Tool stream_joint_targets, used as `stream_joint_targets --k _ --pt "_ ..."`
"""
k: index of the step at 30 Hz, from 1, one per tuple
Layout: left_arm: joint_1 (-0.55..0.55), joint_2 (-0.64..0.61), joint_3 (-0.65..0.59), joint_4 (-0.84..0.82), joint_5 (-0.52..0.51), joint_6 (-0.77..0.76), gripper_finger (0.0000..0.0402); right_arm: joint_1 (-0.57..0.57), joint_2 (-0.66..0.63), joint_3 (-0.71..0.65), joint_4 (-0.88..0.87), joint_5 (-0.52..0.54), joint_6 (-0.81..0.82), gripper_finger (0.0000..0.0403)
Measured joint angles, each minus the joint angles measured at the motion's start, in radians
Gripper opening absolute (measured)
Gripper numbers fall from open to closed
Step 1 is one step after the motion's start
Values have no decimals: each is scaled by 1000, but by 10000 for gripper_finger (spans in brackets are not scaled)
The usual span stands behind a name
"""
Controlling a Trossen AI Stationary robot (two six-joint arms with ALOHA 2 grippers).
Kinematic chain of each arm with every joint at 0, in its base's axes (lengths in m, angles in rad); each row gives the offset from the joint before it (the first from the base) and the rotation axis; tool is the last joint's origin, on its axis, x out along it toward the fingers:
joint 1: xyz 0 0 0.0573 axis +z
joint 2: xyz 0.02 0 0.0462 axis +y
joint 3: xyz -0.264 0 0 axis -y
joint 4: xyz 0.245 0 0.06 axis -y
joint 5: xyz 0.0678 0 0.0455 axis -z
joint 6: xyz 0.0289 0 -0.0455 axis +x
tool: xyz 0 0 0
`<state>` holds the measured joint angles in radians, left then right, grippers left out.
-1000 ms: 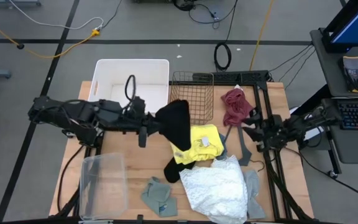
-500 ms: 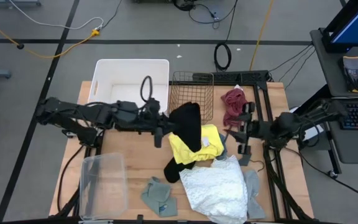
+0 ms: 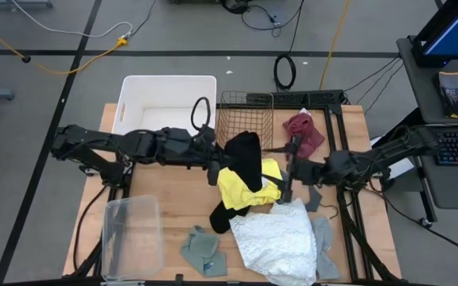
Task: Pick & Place Cloths
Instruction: Put the black pants into the wire basket
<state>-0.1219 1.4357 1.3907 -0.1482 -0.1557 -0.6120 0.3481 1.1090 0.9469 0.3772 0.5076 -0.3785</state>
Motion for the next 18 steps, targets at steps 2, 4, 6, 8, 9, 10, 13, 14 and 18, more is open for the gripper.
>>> stream_joint_targets --k 2,4,6,8,9,10,13,14,18 --pt "0 0 0 0 -1 8 2 -3 31 25 -5 19 -1 316" --pt "0 0 0 3 -1 12 2 -13 62 53 -13 15 0 325" --pt "0 5 0 4 -1 16 1 -23 86 82 -40 15 0 333" --pt "0 14 0 6 -1 16 1 -39 111 110 -82 16 8 339" --pt "0 17 -1 1 -1 16 1 -48 125 123 -106 15 23 340" --pt "0 19 -2 2 0 17 1 -57 136 134 -130 14 43 342" --pt "2 29 -1 26 11 22 1 -90 166 154 -184 15 82 343" --pt "2 30 -1 24 22 26 1 -100 174 156 -198 15 93 343" --pt "2 31 -1 21 33 28 1 -131 191 156 -271 12 170 340"
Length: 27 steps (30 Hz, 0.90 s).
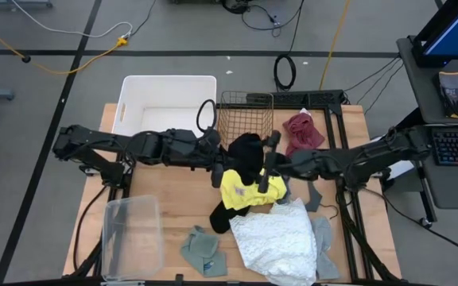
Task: Pick & Place Cloths
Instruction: Put the black pants into the wire basket
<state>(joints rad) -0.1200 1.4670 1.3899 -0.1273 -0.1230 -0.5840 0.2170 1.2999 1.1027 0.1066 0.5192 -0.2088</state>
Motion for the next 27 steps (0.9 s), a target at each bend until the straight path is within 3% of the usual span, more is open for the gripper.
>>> stream_joint_targets --k 4,8,21,27 --pt "0 0 0 -6 1 4 1 -10 2 0 -36 2 47 334" --pt "8 0 0 -30 2 2 1 -13 2 0 -55 2 52 295" --pt "54 -1 0 -80 51 -6 10 -14 -1 0 -85 3 44 22" --pt "93 -8 0 -154 151 5 39 -30 -19 -1 -129 8 40 11"
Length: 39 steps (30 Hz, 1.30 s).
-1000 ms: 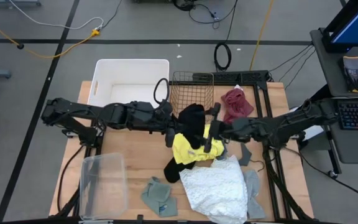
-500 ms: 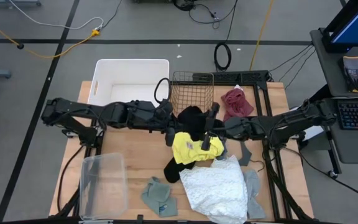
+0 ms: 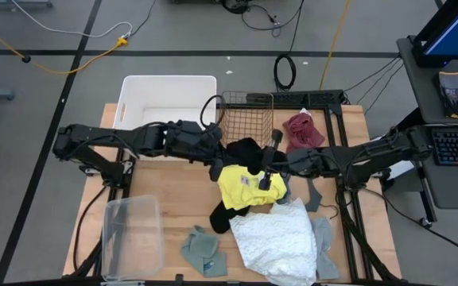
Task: Pick & Place Cloths
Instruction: Put the black pants into the wire basket
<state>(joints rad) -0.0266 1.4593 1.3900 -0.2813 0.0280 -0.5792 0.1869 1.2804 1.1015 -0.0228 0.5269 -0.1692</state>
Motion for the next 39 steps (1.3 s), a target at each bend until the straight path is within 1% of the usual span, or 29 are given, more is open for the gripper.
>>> stream_joint_targets --k 3,9,11,14,16,17,19,21,24,28,32,35,39 --pt "19 -6 1 -72 23 -5 56 -19 -19 0 -49 10 1 8" --pt "33 -47 1 -256 29 -52 79 -55 -66 0 -168 160 8 6" --pt "32 -56 1 -282 28 -88 81 -73 -77 0 -184 204 -3 6" --pt "18 -80 1 -326 23 -149 79 -116 -81 0 -149 251 -73 6" --pt "0 -85 1 -325 6 -177 76 -156 -81 0 -116 255 -142 6" --pt "-11 -84 1 -328 -9 -185 74 -182 -80 0 -98 243 -171 6" --pt "-36 -81 1 -330 -48 -187 69 -242 -68 0 -66 177 -206 6" --pt "-63 -82 1 -331 -94 -188 63 -305 -56 1 -59 105 -205 6" --pt "-102 -82 1 -355 -186 -188 53 -397 -35 0 -62 3 -166 6" --pt "-160 -82 0 -383 -342 -182 39 -492 0 0 -60 -154 -79 6" --pt "-208 -82 0 -383 -427 -175 25 -550 47 0 -55 -271 -25 6" --pt "-236 -82 0 -382 -467 -162 16 -574 95 0 -55 -324 -9 6" --pt "-275 -82 0 -379 -547 -134 3 -591 174 0 -50 -402 5 6"
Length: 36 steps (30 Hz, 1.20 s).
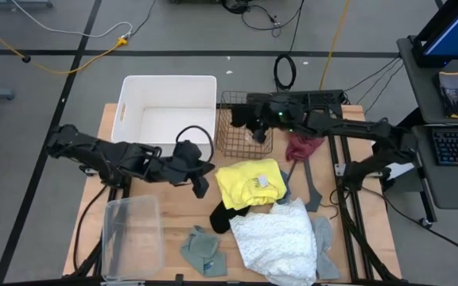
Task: Pick & Place Cloths
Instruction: Put the black pants into the wire basket
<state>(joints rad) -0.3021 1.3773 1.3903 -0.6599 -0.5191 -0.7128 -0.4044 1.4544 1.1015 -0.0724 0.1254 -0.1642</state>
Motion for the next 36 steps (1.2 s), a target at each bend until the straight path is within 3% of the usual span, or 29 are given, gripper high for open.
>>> stream_joint_targets --k 5,14,28,36 --pt "-36 0 0 2 -60 22 12 -3 97 0 5 -26 0 6" --pt "-59 0 0 5 -66 42 5 0 196 1 11 -41 -5 7" --pt "-59 0 0 5 -65 64 14 1 254 3 18 -158 -1 10" --pt "-59 0 0 5 -64 64 10 -5 254 3 -5 -153 -5 15"
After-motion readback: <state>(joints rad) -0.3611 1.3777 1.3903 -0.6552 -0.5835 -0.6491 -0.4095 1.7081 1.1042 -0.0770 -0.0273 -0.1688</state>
